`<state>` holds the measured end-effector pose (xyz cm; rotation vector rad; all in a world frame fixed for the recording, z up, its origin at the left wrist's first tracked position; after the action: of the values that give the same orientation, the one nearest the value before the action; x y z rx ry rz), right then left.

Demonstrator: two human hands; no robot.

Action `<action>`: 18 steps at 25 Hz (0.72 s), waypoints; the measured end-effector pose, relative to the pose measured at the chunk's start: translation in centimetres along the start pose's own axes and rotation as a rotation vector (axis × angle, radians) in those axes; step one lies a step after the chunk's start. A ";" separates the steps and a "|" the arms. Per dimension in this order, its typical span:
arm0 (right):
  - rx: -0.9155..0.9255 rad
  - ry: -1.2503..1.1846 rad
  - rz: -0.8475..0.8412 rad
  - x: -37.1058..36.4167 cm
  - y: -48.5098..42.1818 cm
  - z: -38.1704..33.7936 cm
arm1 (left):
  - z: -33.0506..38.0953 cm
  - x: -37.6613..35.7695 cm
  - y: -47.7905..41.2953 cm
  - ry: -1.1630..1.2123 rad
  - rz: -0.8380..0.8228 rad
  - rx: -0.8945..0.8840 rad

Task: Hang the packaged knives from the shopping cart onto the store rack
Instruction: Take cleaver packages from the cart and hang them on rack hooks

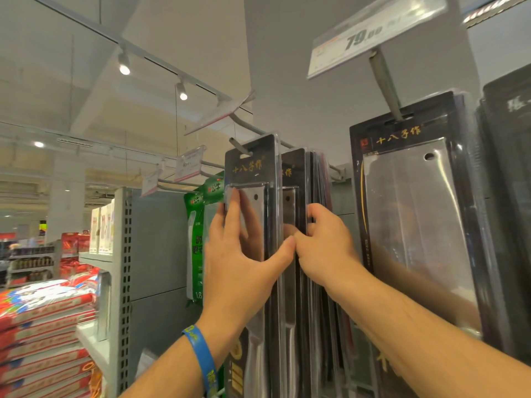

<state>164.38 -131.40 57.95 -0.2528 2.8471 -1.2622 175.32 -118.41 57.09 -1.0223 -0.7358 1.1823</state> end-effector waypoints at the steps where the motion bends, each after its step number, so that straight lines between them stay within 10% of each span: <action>1: 0.020 0.005 -0.007 0.0 0.2 -0.2 | 0.1 0.0 0.0 0.001 0.000 -0.001; 18: 0.217 -0.023 -0.072 -0.1 1.3 -2.2 | 0.3 1.0 0.3 0.009 0.012 -0.002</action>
<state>164.16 -128.93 58.43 -0.3636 2.6740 -1.5553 175.20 -117.38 56.92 -1.0342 -0.7245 1.1868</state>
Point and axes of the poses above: each hand's wrist, its own y-axis away from the middle knuckle, its own x-axis out of the back of the hand, z = x × y, the point moved 10 cm from there along -y, towards the middle knuckle, and after that the axes turned 10 degrees about z, right-handed, at the moved point
